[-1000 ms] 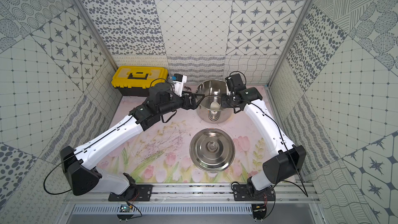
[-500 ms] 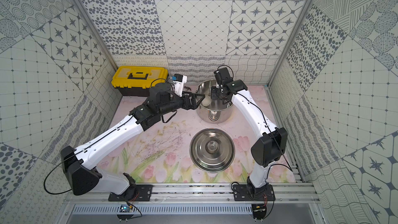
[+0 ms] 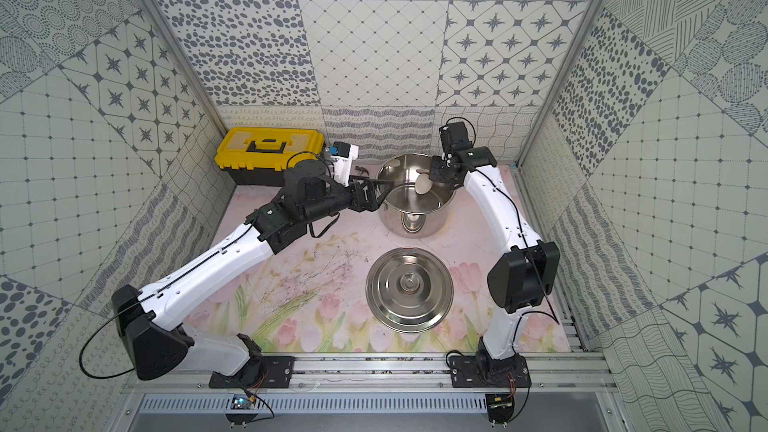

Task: Stir the soup with a spoon
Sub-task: Stir the soup in the pan with a stick.

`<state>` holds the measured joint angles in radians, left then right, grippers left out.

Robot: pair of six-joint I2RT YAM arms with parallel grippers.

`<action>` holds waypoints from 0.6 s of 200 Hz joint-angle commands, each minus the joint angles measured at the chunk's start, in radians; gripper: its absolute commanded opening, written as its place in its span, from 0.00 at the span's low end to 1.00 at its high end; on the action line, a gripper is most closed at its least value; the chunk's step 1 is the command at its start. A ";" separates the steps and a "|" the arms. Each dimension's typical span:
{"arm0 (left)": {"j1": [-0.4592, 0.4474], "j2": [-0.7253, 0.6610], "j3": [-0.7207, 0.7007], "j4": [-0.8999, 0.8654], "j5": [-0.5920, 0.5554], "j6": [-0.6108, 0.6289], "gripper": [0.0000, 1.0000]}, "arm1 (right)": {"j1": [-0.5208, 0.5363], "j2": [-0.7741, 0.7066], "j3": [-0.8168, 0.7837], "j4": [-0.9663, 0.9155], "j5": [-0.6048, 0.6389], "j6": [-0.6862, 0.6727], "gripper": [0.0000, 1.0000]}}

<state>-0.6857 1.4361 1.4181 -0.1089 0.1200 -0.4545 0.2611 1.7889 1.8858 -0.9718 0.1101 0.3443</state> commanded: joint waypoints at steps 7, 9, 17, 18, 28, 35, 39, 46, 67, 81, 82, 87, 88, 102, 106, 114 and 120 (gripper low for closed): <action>-0.001 0.013 0.013 0.037 -0.003 0.001 1.00 | 0.001 -0.097 -0.058 0.037 0.000 -0.035 0.00; -0.002 0.013 0.013 0.037 -0.003 0.002 1.00 | 0.000 -0.102 -0.063 0.036 -0.001 -0.035 0.00; -0.001 0.016 0.017 0.038 -0.002 0.003 1.00 | 0.001 -0.122 -0.084 0.033 -0.004 -0.039 0.00; 0.000 0.016 0.016 0.038 -0.002 0.004 1.00 | 0.000 -0.124 -0.089 0.033 -0.005 -0.039 0.00; -0.001 0.020 0.021 0.038 0.001 0.007 1.00 | 0.001 -0.150 -0.119 0.028 -0.011 -0.038 0.00; -0.001 0.022 0.024 0.039 0.003 0.009 1.00 | 0.001 -0.169 -0.140 0.025 -0.015 -0.039 0.00; -0.002 0.023 0.025 0.039 0.007 0.011 1.00 | 0.001 -0.177 -0.152 0.023 -0.018 -0.037 0.00; -0.002 0.025 0.027 0.041 0.011 0.014 1.00 | 0.001 -0.196 -0.172 0.020 -0.026 -0.034 0.00; -0.002 0.030 0.033 0.042 0.017 0.018 1.00 | 0.005 -0.246 -0.228 0.016 -0.050 -0.027 0.00; -0.001 0.033 0.037 0.041 0.019 0.019 1.00 | 0.013 -0.272 -0.257 0.010 -0.053 -0.021 0.00; -0.001 0.033 0.037 0.041 0.018 0.020 1.00 | 0.013 -0.273 -0.258 0.009 -0.053 -0.020 0.00; -0.001 0.035 0.038 0.040 0.019 0.019 1.00 | 0.016 -0.282 -0.267 0.010 -0.058 -0.018 0.00; 0.000 0.035 0.038 0.040 0.019 0.019 1.00 | 0.017 -0.284 -0.268 0.009 -0.059 -0.017 0.00; -0.001 0.035 0.039 0.043 0.022 0.018 1.00 | 0.028 -0.300 -0.288 0.008 -0.070 -0.010 0.00; -0.002 0.035 0.039 0.041 0.021 0.017 1.00 | 0.032 -0.304 -0.291 0.008 -0.071 -0.007 0.00; -0.001 0.036 0.039 0.042 0.023 0.016 1.00 | 0.041 -0.308 -0.297 0.007 -0.077 -0.002 0.00; -0.001 0.035 0.039 0.042 0.024 0.015 1.00 | 0.049 -0.310 -0.300 0.006 -0.083 0.002 0.00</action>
<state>-0.6861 1.4666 1.4387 -0.1089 0.1249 -0.4530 0.2829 1.5108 1.6009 -0.9958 0.0586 0.3294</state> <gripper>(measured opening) 0.996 0.167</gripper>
